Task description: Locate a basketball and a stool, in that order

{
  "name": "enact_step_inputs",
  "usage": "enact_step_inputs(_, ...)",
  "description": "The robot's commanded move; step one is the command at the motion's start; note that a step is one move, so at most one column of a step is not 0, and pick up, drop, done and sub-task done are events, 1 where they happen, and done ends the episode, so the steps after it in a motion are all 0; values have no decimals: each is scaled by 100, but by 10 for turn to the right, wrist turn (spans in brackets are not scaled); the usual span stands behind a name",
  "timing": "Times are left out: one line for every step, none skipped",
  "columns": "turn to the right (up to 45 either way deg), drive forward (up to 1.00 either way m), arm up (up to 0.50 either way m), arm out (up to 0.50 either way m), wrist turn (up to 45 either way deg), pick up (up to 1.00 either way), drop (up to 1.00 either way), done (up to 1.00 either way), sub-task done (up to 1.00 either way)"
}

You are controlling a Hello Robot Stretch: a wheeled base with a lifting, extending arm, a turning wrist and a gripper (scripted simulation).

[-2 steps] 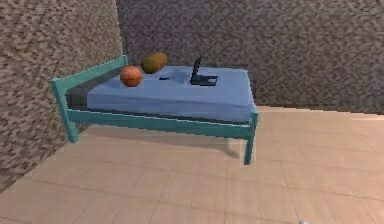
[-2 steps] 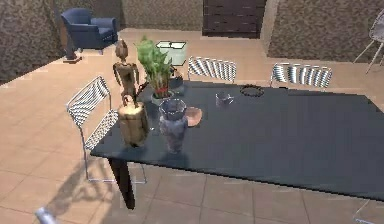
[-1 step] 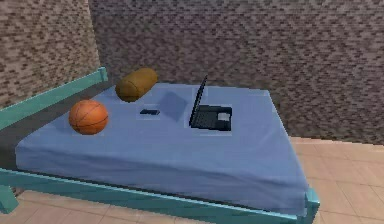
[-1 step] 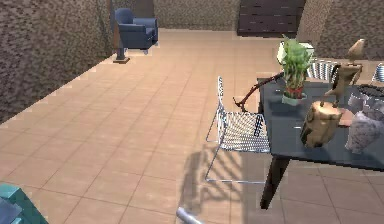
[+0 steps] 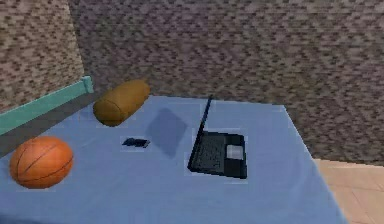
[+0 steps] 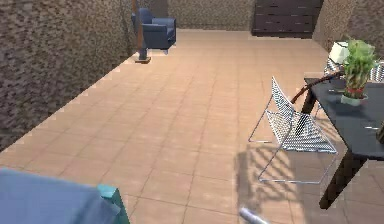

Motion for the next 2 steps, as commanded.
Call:
enact_step_inputs(-390, 0, 0, 0, 0, 0, 0, 0, 0)
enact_step_inputs(0, 0, 0, 0, 0, 0, 0, 0, 100)
